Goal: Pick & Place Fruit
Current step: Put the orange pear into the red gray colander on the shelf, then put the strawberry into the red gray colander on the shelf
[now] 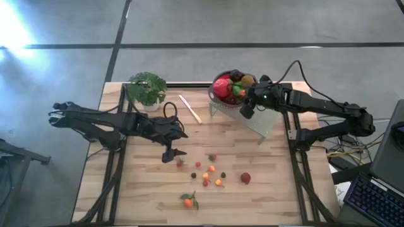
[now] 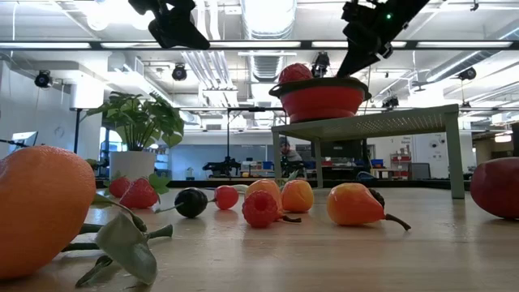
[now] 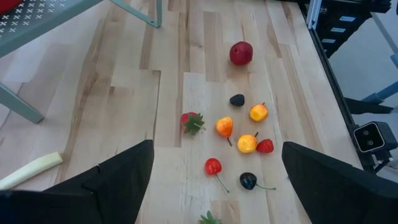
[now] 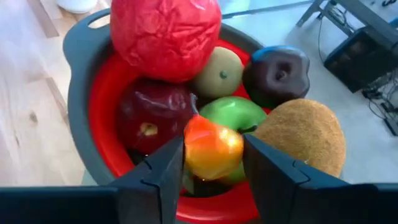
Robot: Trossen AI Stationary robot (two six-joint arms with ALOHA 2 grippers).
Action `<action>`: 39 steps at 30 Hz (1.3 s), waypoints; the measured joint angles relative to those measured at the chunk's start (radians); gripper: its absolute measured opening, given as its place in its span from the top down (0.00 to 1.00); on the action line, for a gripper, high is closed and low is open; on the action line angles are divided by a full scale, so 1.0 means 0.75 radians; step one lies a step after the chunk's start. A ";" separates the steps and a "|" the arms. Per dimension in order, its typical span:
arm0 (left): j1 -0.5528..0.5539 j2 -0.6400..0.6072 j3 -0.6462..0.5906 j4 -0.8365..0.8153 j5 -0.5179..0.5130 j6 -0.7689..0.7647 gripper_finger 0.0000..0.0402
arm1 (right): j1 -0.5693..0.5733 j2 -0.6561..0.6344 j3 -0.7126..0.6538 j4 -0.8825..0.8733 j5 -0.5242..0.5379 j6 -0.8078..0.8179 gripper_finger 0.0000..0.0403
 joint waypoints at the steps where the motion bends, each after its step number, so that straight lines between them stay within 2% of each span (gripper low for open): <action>1: 0.000 0.000 0.000 0.000 0.000 0.000 0.10 | -0.004 0.000 0.000 0.002 0.000 -0.002 0.59; 9: 0.000 0.001 0.000 0.000 0.000 0.000 0.10 | -0.006 0.000 0.000 0.002 -0.014 -0.004 0.49; 14: 0.000 0.001 0.000 0.000 0.000 0.000 0.10 | 0.051 -0.001 0.000 -0.002 -0.195 -0.004 0.44; 19: 0.000 0.001 0.000 0.000 0.000 0.000 0.10 | 0.186 0.001 -0.020 0.003 -0.223 0.003 0.43; 27: 0.000 0.001 0.000 0.000 0.000 0.000 0.10 | 0.477 0.002 -0.048 0.023 -0.224 0.048 0.48; 33: 0.000 0.001 0.000 0.000 0.000 0.000 0.10 | 0.651 0.003 -0.137 0.202 -0.224 0.115 0.49; 39: 0.000 0.001 0.000 0.000 0.000 0.000 0.10 | 0.728 0.002 -0.225 0.320 -0.209 0.217 0.47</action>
